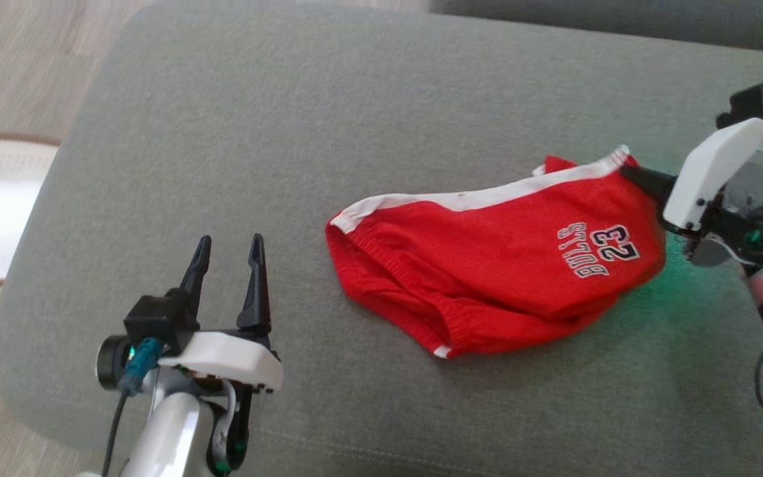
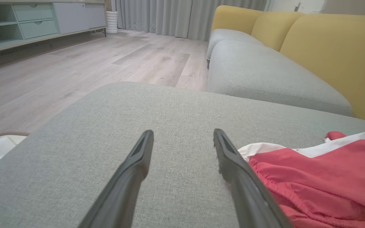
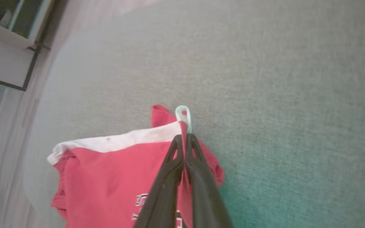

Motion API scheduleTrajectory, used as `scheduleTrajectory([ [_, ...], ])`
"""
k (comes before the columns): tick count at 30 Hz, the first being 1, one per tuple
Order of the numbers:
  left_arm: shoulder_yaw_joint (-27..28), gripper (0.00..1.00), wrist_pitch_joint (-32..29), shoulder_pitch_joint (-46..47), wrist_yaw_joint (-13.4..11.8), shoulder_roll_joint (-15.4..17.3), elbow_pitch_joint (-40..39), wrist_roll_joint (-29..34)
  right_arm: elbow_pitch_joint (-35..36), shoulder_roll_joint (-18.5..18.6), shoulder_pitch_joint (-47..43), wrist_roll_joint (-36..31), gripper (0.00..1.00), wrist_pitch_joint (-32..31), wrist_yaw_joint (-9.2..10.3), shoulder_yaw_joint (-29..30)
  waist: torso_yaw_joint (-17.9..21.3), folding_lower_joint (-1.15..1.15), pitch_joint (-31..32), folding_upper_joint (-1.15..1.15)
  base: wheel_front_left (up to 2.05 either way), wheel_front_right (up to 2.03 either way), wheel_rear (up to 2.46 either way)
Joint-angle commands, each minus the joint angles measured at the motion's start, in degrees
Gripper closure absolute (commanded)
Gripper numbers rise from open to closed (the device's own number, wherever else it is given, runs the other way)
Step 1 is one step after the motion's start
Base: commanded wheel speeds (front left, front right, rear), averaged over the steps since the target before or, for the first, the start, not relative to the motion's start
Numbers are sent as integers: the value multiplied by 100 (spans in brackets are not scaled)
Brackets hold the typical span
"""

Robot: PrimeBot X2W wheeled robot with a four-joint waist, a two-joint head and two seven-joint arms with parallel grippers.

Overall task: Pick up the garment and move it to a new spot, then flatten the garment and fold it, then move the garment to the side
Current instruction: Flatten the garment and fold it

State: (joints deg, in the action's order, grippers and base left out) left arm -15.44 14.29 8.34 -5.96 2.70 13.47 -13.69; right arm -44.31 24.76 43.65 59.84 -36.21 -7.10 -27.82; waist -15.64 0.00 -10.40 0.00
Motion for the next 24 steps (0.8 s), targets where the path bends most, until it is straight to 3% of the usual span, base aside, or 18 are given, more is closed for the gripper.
scheduleTrajectory([
  [1, 265, 0, 71, 101, 38, 19, -129, 55, 369, 186, -50, 58, 100, 222, -39, -116, 177, 0, 182, 0, 0, 0, 0],
  [7, 413, 0, 71, -32, 131, 20, -41, 122, 1485, 610, -601, 279, 100, 1018, -39, -585, 495, 0, 512, 0, 0, 0, 0],
  [14, 611, 0, 71, -225, 205, 67, 22, 170, 2540, 1190, -1522, 551, 100, 1343, -39, -1060, 830, 0, 830, 0, 0, 0, 0],
  [18, 691, 0, 71, -312, 239, 87, 50, 183, 2690, 1463, -2023, 482, 100, 1385, -39, -1212, 952, 0, 951, 0, 0, 0, 0],
  [22, 727, 0, 71, -363, 293, 90, 83, 192, 2574, 1442, -2354, 376, 100, 1479, -39, -1277, 1010, 0, 1034, 0, 0, 0, 0],
  [23, 733, 0, 71, -368, 302, 89, 91, 195, 2509, 1411, -2397, 323, 71, 1543, -39, -1265, 1019, 0, 1046, 0, 0, 0, 0],
  [24, 737, 0, 71, -369, 312, 89, 97, 199, 2438, 1368, -2428, 277, 29, 1602, -39, -1249, 1026, 0, 1056, 0, 0, 0, 0],
])
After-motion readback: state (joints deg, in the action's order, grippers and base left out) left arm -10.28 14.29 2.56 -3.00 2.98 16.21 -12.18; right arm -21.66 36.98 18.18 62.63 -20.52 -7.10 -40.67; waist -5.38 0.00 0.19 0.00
